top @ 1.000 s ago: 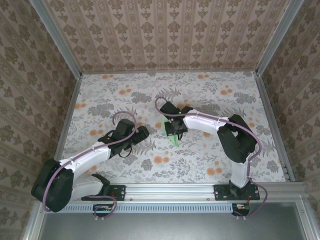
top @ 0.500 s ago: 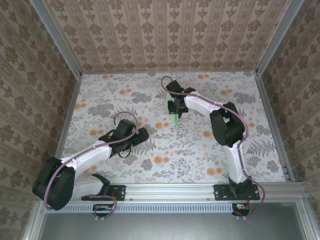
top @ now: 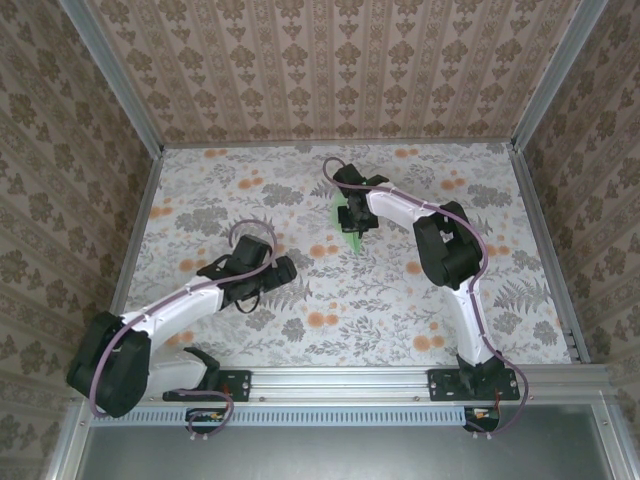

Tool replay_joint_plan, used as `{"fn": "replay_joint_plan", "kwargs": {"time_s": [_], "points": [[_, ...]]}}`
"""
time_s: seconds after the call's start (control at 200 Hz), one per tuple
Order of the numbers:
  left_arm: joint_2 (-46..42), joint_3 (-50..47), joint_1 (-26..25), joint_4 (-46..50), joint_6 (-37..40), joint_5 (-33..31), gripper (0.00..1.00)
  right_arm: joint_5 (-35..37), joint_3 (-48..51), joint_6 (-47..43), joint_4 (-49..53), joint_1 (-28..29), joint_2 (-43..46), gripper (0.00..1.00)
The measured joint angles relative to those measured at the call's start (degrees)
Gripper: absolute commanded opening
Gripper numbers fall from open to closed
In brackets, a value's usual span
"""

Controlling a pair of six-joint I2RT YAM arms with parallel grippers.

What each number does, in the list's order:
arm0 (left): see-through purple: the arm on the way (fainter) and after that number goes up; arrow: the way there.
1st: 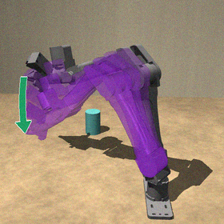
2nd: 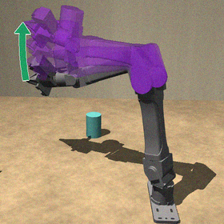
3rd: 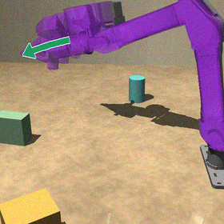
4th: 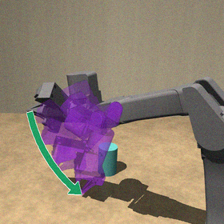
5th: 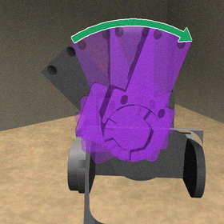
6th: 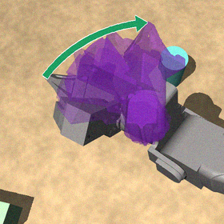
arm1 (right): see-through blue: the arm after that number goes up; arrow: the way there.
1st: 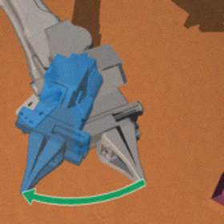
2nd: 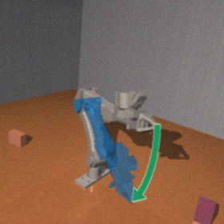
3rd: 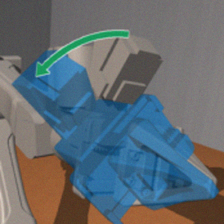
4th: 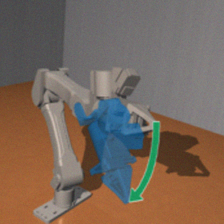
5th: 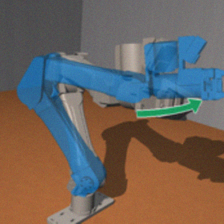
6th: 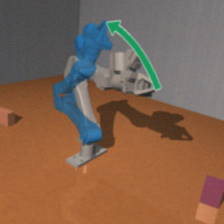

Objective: Fold a paper plane with a square sheet of paper (pick it up from the middle)
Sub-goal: Move the paper plane to the center of the table, then reset both arms

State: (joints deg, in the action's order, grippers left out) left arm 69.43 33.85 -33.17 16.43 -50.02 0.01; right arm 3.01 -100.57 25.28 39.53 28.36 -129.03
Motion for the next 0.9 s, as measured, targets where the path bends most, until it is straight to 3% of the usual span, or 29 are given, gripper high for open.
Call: {"fn": "replay_joint_plan", "kwargs": {"time_s": [0.255,0.495,0.68,0.9], "points": [[-3.2,4.1,4.2,4.7,7.7,-4.7,1.0,-0.2,-0.4,0.6,1.9,0.0,2.6,0.5],[-7.7,8.5,14.2,4.8,17.8,-11.3,1.0,2.7,1.9,1.9,0.8,-0.4,19.3,0.77],[-8.0,7.3,22.0,0.5,25.8,-14.3,1.0,11.8,16.4,1.6,-6.3,-4.6,36.7,0.99],[-8.0,-2.3,29.7,-9.9,31.4,-16.8,1.0,25.6,39.3,-1.6,-17.0,-13.6,51.1,1.0]]}}
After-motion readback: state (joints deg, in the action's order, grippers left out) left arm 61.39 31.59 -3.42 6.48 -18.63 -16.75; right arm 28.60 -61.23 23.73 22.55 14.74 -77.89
